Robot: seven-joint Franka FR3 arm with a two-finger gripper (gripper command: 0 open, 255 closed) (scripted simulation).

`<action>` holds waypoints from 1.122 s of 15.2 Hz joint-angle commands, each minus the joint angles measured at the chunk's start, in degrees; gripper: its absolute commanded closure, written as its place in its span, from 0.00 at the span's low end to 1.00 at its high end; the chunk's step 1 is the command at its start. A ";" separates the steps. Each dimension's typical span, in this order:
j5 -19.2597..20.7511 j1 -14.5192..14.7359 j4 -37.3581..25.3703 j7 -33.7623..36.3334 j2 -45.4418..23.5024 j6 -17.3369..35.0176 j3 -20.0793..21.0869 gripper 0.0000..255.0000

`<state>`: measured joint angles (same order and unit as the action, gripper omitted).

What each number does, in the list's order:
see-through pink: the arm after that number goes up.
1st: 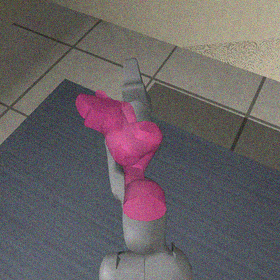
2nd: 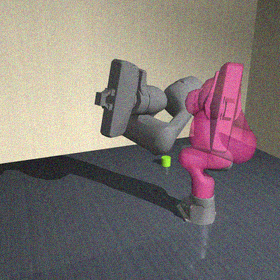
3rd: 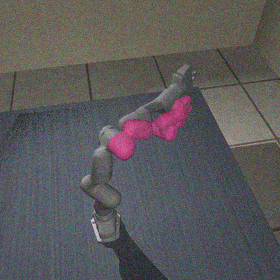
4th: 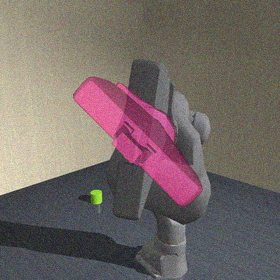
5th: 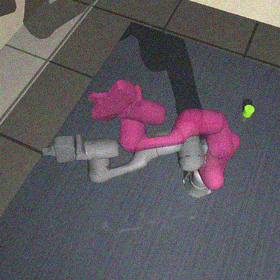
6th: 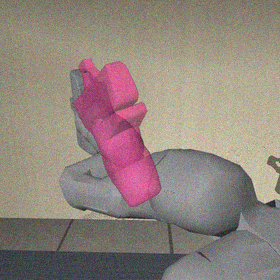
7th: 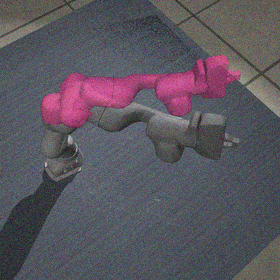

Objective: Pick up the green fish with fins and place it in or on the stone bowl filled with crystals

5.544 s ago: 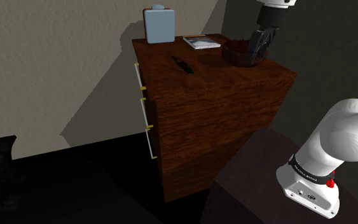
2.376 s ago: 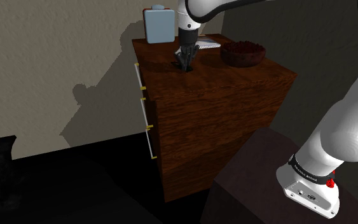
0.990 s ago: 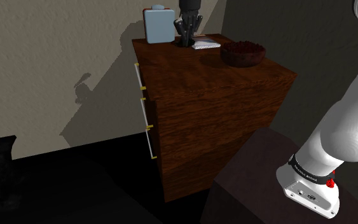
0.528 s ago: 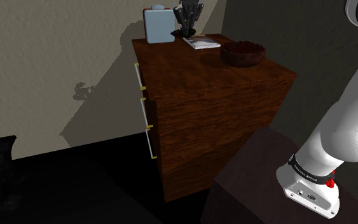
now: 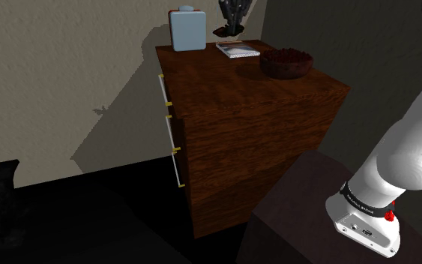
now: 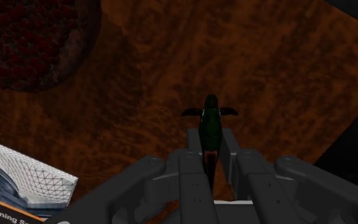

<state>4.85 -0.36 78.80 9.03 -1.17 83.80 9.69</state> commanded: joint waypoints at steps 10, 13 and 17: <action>-1.68 -6.17 16.59 -14.05 14.32 3.32 -8.20 1.00; -1.39 -7.62 19.24 -18.04 16.93 3.59 -10.78 1.00; -0.69 -9.48 21.75 -23.42 19.59 3.78 -14.38 1.00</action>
<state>3.97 -9.34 99.90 -12.87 17.77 87.49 -3.72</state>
